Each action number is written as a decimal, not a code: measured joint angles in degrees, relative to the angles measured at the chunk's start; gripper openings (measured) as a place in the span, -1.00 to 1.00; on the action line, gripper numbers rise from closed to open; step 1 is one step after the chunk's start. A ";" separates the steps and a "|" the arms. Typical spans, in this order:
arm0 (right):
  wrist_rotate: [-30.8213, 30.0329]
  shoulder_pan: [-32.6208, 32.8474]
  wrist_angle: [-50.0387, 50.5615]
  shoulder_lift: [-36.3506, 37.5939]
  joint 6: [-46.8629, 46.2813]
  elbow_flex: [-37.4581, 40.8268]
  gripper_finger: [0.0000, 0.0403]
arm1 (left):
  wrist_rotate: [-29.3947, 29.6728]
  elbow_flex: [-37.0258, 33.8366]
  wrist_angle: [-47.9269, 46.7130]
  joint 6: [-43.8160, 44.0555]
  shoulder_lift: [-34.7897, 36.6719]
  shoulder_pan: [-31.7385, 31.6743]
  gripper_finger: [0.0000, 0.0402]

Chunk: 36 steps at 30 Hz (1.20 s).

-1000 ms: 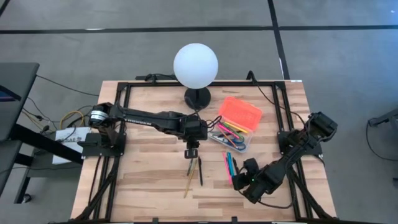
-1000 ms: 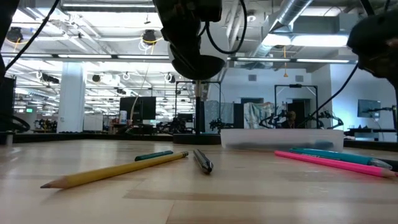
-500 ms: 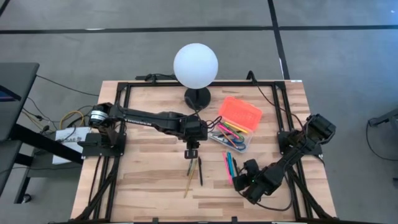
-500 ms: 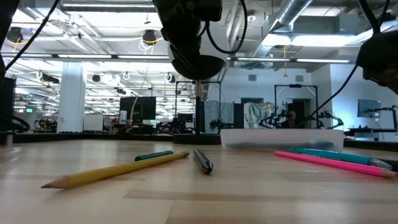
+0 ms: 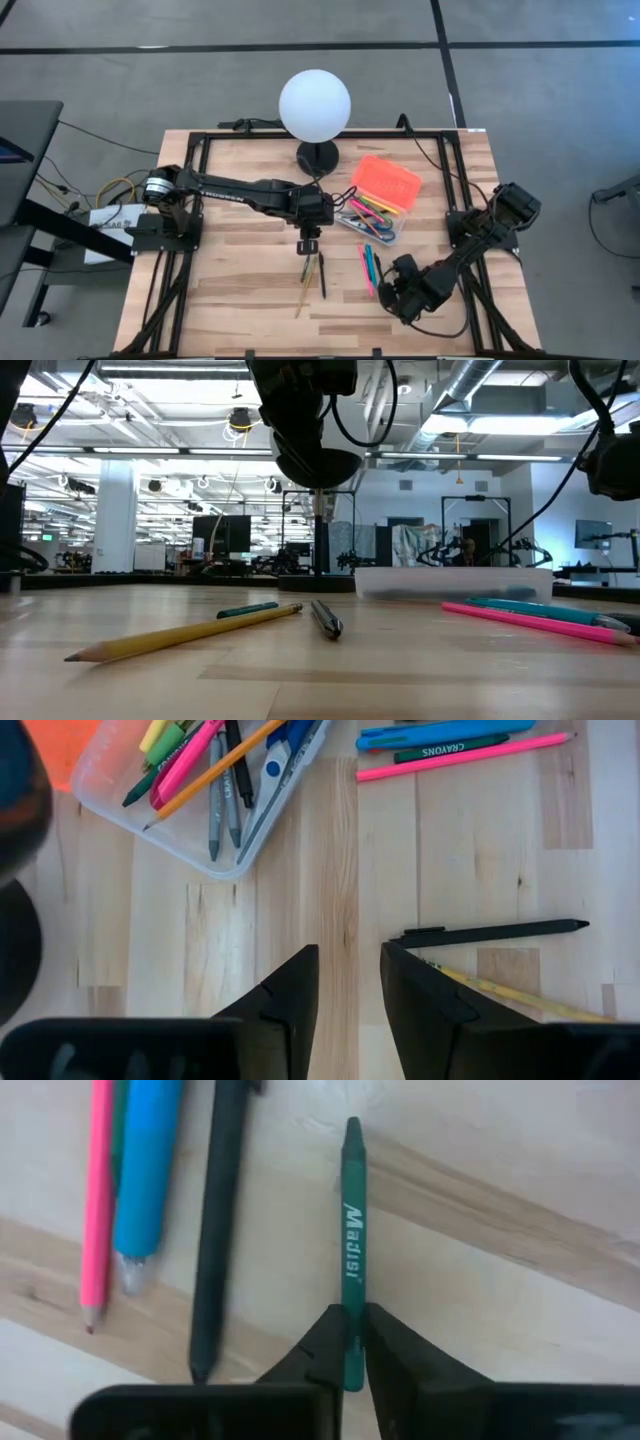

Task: Pick & place school supplies into a supply box
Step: Put the green crayon into the orange supply box

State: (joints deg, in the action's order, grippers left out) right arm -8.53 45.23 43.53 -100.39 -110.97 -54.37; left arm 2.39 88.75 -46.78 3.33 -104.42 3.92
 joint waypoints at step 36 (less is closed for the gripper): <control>15.94 0.06 0.90 -0.05 7.01 -0.52 -0.96 | 1.29 -0.02 -0.24 0.96 -0.02 0.00 -0.49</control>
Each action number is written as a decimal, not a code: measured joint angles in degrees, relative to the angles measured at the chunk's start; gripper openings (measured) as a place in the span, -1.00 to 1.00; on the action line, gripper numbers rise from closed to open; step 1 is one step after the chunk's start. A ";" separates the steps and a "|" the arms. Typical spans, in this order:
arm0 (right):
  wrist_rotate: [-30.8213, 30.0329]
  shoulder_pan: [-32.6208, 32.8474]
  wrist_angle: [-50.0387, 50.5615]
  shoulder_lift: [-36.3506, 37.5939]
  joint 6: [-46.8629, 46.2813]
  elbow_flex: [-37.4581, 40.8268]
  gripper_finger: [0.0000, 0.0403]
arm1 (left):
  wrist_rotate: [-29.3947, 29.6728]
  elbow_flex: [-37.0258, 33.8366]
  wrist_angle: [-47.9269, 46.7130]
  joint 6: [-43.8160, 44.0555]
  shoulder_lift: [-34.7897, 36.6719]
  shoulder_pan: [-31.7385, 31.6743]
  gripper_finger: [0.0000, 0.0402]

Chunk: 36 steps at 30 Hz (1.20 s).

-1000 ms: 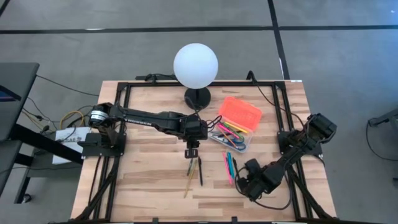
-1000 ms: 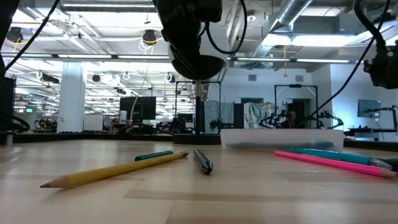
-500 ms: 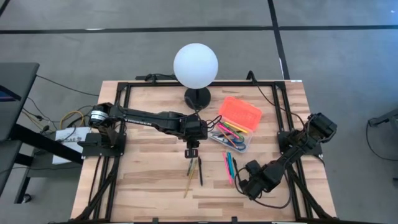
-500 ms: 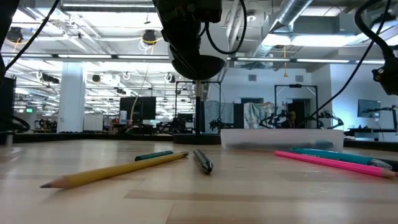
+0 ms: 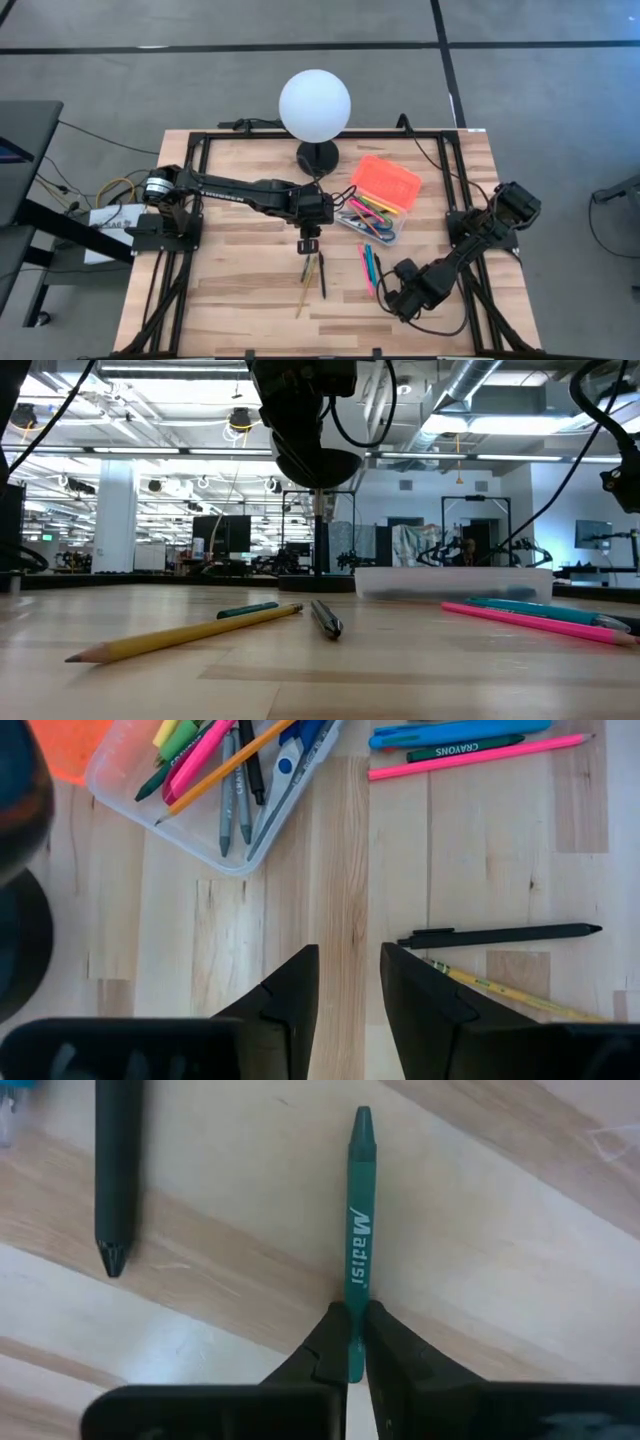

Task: Pick & place school supplies into a supply box
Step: Put the green crayon into the orange supply box

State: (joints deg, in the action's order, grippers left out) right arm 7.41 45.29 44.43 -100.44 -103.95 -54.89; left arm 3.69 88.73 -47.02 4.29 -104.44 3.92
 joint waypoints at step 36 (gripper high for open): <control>-23.19 -18.05 29.66 10.33 35.49 -15.76 -1.00 | 5.66 0.00 -11.95 5.41 0.00 0.39 -0.49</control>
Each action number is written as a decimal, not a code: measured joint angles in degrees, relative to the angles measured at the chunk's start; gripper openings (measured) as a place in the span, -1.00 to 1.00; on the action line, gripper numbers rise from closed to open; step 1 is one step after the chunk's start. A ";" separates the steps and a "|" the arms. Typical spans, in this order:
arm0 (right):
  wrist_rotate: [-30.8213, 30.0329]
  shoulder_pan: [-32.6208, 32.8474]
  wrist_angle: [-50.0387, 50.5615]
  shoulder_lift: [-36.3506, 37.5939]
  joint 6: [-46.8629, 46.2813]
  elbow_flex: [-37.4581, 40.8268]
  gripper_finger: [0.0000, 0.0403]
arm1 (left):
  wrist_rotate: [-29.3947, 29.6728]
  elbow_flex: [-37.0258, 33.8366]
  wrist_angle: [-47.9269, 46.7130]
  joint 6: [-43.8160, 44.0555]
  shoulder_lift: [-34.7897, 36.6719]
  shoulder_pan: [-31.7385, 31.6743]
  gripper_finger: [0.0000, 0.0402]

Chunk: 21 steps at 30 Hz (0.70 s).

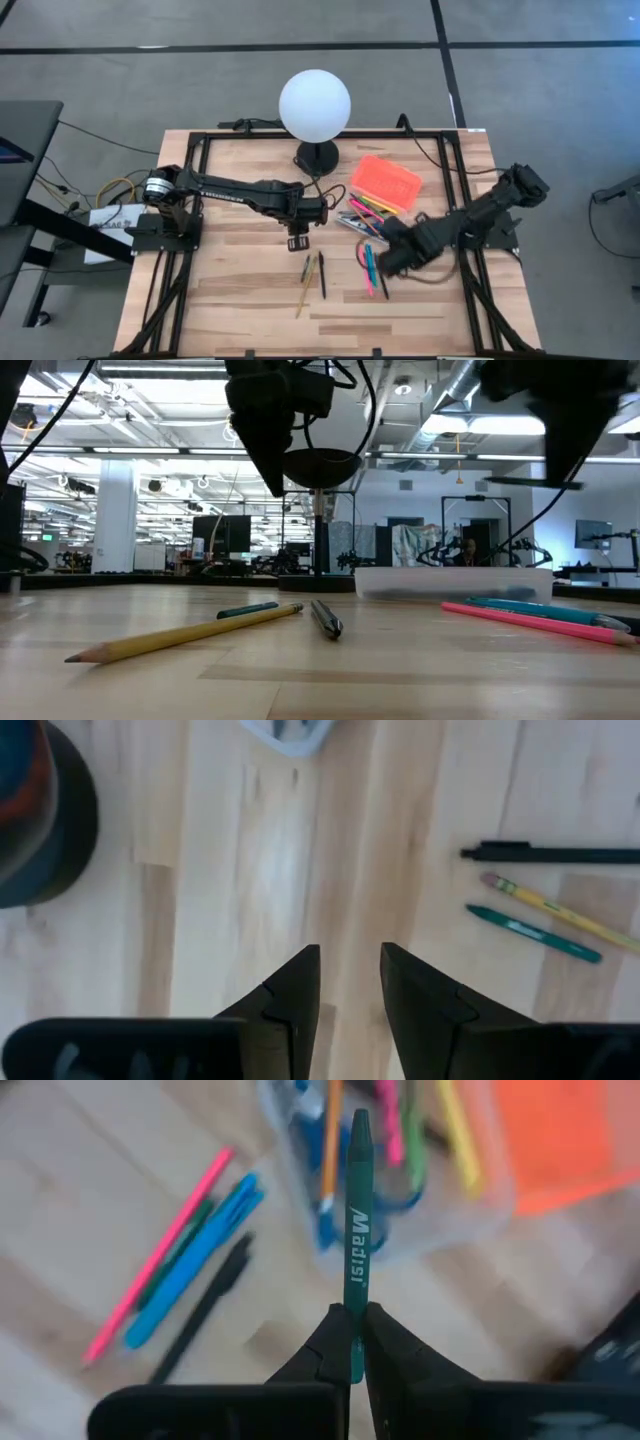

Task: Pick & place school supplies into a supply box
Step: Put the green crayon into the orange supply box

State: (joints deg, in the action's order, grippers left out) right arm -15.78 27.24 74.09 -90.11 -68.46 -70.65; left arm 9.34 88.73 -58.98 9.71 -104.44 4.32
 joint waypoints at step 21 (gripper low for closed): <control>6.02 -24.22 -14.39 -0.24 36.80 9.79 -0.99 | 8.32 0.00 -8.93 15.48 0.00 11.27 -0.49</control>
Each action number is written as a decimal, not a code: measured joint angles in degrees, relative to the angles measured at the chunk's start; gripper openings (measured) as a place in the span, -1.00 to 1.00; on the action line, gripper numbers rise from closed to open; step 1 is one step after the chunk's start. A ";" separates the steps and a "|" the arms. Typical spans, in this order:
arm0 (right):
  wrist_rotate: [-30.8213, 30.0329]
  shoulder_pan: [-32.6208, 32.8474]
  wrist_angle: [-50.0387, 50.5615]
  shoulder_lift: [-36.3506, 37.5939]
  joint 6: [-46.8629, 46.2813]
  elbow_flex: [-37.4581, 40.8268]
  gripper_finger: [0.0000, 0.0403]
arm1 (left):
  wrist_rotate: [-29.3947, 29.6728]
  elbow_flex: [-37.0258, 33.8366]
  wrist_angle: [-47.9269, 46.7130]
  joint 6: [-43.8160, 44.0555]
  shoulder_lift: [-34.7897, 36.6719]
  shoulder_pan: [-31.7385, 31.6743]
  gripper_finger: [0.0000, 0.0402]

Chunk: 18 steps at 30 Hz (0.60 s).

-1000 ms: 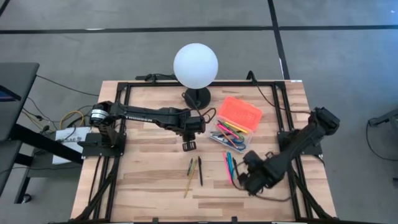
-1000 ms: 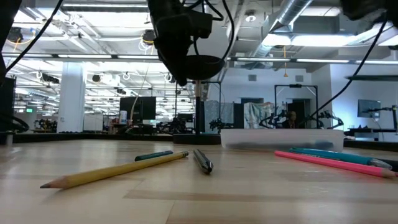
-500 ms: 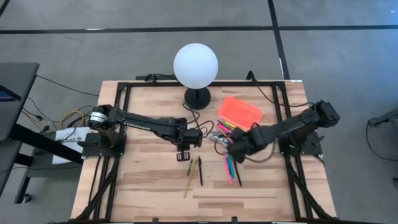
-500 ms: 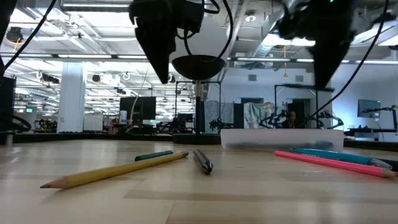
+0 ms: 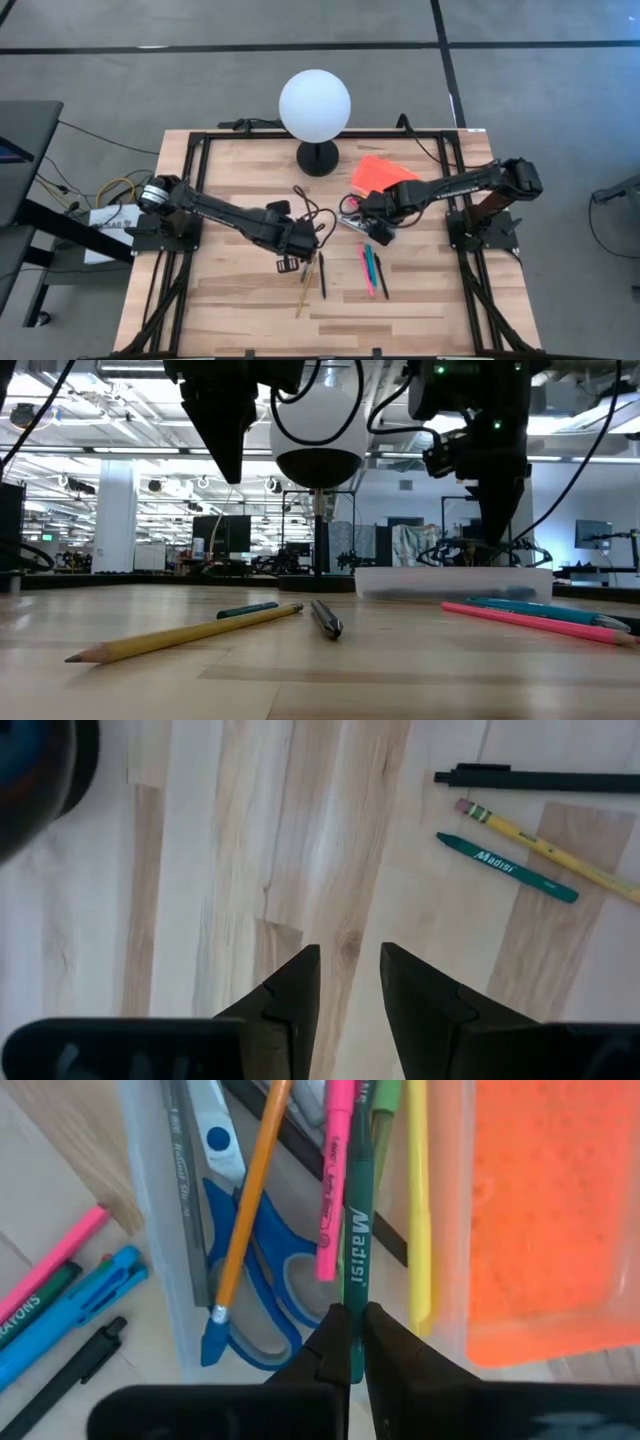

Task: Pick & place school supplies into a supply box
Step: Put the green crayon into the orange supply box

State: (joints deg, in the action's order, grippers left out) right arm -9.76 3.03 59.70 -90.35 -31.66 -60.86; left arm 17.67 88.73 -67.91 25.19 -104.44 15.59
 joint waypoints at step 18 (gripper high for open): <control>0.90 -3.05 -0.25 0.00 4.48 0.17 -0.54 | 2.28 0.00 -0.80 13.51 0.00 0.99 -0.49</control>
State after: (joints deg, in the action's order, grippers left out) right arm -8.86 -0.02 59.45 -90.35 -27.18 -60.69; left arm 19.94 88.73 -68.71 38.70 -104.44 16.57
